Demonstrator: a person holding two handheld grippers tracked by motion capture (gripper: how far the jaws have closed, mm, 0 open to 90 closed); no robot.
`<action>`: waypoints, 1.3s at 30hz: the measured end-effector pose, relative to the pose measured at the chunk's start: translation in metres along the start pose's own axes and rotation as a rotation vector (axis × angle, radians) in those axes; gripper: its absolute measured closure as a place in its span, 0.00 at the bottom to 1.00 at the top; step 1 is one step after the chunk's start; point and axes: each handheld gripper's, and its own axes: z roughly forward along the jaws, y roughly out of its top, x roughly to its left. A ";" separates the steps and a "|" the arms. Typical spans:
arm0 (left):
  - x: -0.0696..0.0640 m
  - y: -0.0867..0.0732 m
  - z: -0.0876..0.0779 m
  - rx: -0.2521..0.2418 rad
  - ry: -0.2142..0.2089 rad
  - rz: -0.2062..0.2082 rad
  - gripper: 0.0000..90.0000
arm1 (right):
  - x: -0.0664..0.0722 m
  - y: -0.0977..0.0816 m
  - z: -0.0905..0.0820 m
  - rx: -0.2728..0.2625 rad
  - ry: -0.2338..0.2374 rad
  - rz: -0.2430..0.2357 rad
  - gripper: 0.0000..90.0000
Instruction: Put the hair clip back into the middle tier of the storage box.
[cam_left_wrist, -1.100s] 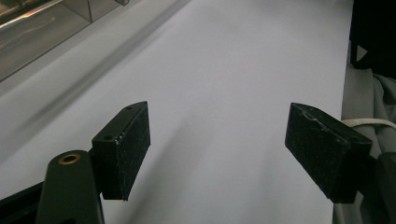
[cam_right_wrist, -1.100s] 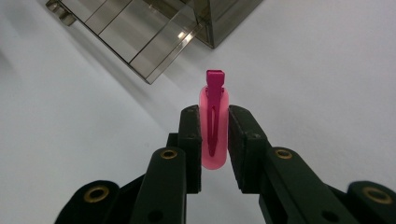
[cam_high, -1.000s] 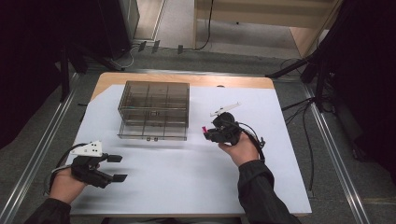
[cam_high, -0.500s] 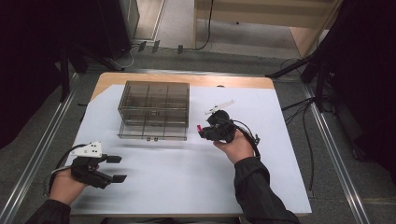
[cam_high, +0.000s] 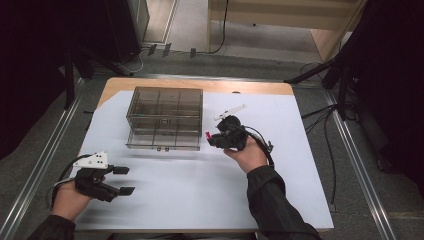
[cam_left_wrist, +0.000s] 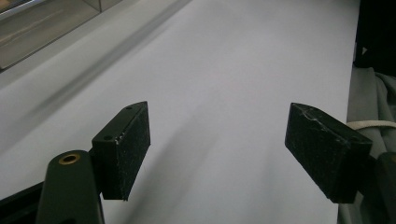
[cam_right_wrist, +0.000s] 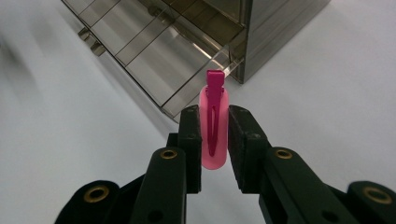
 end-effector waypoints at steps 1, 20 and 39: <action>0.000 0.000 0.000 0.001 -0.004 0.007 0.26 | 0.000 0.001 0.001 0.001 0.001 -0.006 0.86; 0.001 0.000 0.001 -0.001 -0.002 0.011 0.27 | 0.013 0.025 0.008 0.000 0.030 -0.040 0.86; 0.002 0.001 0.002 0.007 0.002 0.018 0.27 | 0.025 0.042 0.020 0.006 0.050 -0.061 0.86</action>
